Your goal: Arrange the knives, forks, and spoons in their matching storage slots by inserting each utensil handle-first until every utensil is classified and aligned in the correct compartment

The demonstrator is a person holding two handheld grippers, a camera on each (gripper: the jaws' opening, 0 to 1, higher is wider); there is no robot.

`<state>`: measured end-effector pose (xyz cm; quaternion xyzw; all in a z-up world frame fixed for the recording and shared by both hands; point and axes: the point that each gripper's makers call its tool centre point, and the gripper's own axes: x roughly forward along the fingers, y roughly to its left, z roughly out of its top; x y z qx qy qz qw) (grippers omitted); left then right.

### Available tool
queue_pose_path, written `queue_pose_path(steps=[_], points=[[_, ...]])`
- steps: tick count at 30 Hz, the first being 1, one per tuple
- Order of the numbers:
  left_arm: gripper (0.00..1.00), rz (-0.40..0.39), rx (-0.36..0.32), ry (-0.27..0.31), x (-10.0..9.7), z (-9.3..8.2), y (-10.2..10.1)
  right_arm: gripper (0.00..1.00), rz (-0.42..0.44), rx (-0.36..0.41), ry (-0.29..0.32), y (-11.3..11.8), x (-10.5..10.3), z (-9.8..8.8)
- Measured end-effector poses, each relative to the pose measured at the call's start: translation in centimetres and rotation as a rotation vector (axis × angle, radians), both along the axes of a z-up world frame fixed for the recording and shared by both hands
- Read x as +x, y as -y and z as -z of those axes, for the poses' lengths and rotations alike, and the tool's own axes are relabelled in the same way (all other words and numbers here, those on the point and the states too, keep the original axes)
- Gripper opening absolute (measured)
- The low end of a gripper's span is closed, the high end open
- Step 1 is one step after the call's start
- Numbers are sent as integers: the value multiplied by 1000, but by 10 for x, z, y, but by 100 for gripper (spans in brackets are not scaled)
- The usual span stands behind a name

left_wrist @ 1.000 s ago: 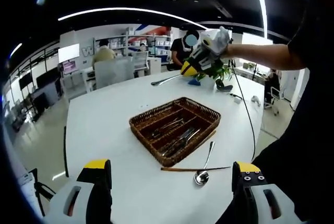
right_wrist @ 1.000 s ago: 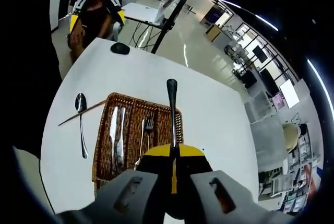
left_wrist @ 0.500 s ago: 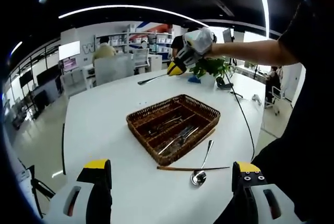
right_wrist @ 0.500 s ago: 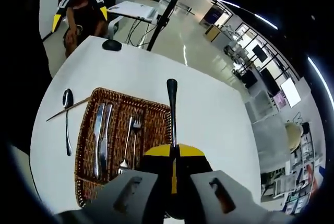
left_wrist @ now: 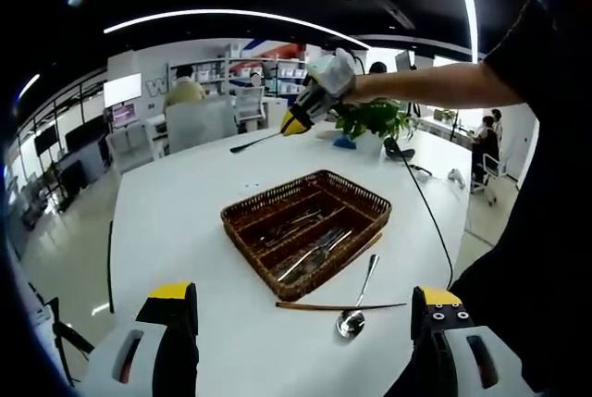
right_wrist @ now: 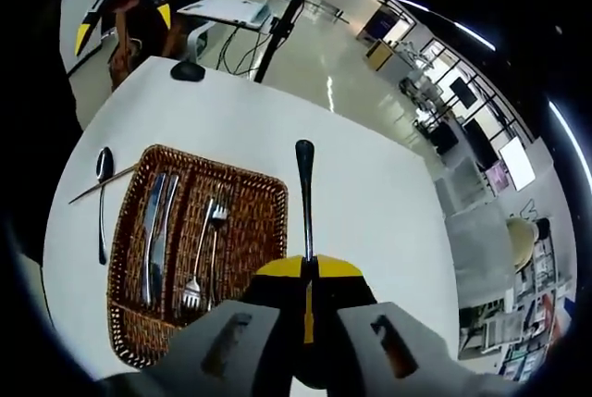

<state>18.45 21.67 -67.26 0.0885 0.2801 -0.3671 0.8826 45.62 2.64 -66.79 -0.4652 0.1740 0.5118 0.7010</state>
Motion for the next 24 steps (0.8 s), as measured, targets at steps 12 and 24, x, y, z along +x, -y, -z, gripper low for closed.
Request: queue_pose_path(steps=[12,24], points=[[100,-19,7,-8,2,3,-4,0,7,-14,-12,-3,7,17],[100,-41,15,-12,10,8,-8,0,29,-25,-24,4,12,50]])
